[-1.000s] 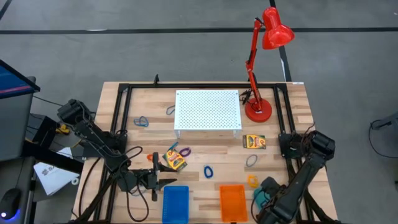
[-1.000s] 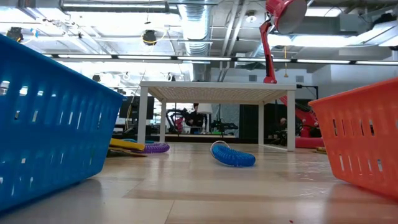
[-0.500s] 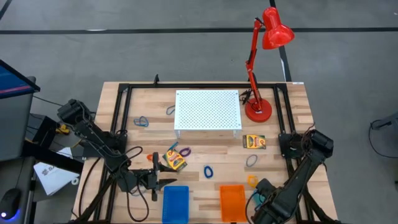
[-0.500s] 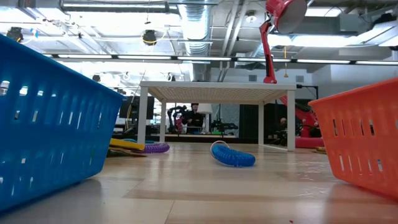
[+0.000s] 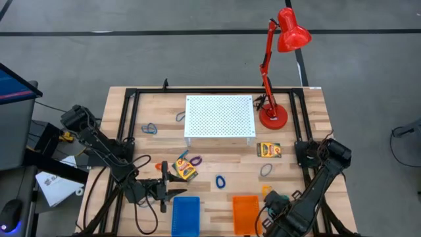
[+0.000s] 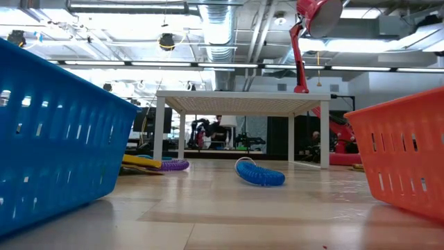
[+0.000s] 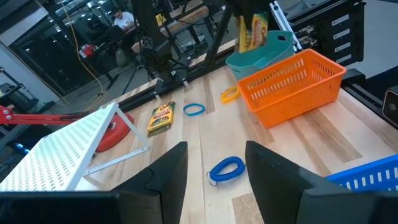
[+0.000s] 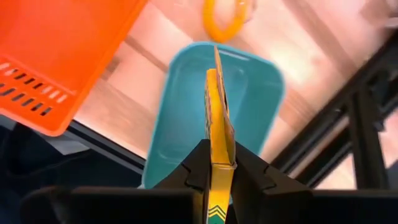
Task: Pick & Place Office Desk Supplies
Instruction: Put the yellow crayon box into the green bin, then adjust the green bin
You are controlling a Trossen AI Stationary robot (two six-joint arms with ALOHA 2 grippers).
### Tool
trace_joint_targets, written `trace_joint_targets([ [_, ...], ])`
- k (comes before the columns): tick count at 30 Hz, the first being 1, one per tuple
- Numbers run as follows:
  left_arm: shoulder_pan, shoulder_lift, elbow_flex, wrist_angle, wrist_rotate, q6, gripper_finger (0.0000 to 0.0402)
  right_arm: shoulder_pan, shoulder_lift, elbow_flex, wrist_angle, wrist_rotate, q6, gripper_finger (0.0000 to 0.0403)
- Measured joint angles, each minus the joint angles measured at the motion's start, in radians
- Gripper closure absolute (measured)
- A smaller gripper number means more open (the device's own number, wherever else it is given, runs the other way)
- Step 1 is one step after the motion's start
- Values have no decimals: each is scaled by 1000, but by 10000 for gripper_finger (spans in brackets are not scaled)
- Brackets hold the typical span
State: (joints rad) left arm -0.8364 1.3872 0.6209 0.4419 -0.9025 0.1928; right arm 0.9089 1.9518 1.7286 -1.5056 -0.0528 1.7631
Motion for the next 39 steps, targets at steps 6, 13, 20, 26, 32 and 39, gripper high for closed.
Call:
trace_joint_targets([
  [6,0,0,0,-1,-1,-11,247,5,28,0,0,-5,-34,348],
  [13,0,0,0,-10,-3,-18,247,9,64,0,-15,-44,-43,328],
  [20,0,0,0,-12,-2,-18,247,9,65,-1,-66,-54,-32,322],
  [26,0,0,0,-13,0,-18,247,9,65,-7,-65,-54,-28,322],
  [32,0,0,0,-13,1,-18,247,4,65,-49,-57,-49,-61,321],
  [39,0,0,0,-13,0,-19,247,2,65,-50,-28,27,-73,321],
])
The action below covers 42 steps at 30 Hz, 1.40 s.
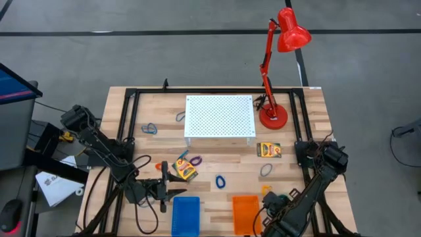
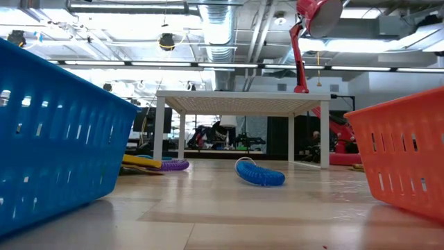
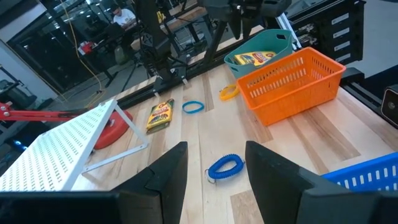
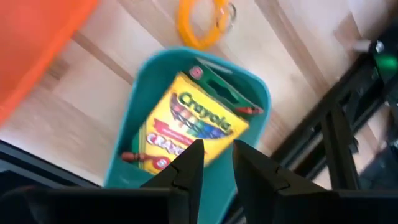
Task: Pick & Place Office Desk Supplies
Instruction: Adjust the green bin
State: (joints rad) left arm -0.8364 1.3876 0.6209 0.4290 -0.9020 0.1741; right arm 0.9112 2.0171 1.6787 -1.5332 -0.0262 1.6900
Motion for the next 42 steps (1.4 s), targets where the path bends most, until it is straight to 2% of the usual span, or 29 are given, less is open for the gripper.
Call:
trace_joint_targets([
  [5,0,0,0,-1,16,-9,247,-3,0,0,96,102,-36,321],
  [14,0,0,0,-3,20,-18,247,-12,-2,-12,198,214,-82,321],
  [24,0,0,0,-3,20,-17,247,-23,0,-111,327,208,-120,321],
  [35,0,0,0,-3,21,-17,247,-23,-2,-141,341,214,-127,321],
  [42,0,0,0,-3,21,-18,247,-22,0,-197,334,164,-128,321],
])
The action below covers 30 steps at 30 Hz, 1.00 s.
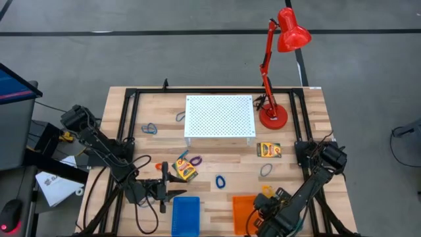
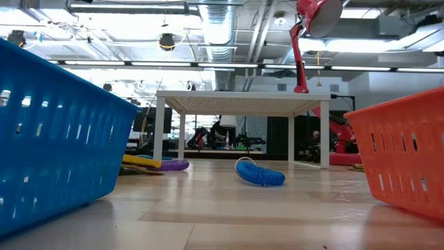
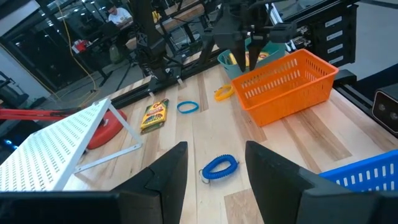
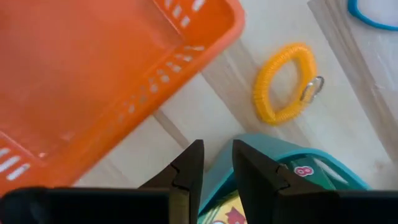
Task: Pick & Place Office Desk Supplies
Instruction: Adjust the green bin
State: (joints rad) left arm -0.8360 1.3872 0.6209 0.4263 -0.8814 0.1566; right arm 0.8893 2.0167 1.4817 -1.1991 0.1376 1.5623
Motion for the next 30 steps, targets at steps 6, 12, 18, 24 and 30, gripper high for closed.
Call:
trace_joint_targets([
  [6,0,0,0,0,0,-4,247,9,0,0,-39,-43,11,321],
  [12,0,0,0,0,0,-8,247,35,0,0,-38,-62,58,321],
  [18,0,0,0,0,0,-8,247,47,0,1,-2,-61,77,321],
  [24,0,0,0,0,0,-9,247,47,0,1,-4,-63,87,321],
  [30,0,0,0,0,0,-9,247,46,0,1,-52,-90,99,321],
])
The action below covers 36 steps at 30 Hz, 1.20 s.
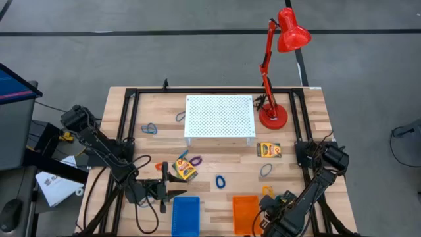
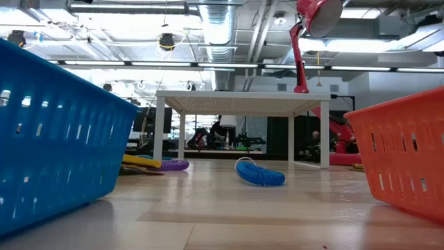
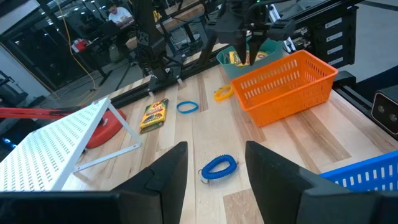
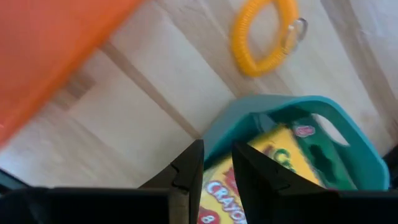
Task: Pick & Place Office Desk Supplies
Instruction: Adjust the green bin
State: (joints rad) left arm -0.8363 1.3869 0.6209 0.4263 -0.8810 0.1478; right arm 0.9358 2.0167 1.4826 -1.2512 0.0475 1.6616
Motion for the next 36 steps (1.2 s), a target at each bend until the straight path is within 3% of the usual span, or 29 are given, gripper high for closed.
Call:
trace_joint_targets([
  [23,0,0,0,0,0,-4,247,13,0,0,-59,-52,41,321],
  [36,0,0,0,0,0,-4,247,13,0,0,-43,1,33,321],
])
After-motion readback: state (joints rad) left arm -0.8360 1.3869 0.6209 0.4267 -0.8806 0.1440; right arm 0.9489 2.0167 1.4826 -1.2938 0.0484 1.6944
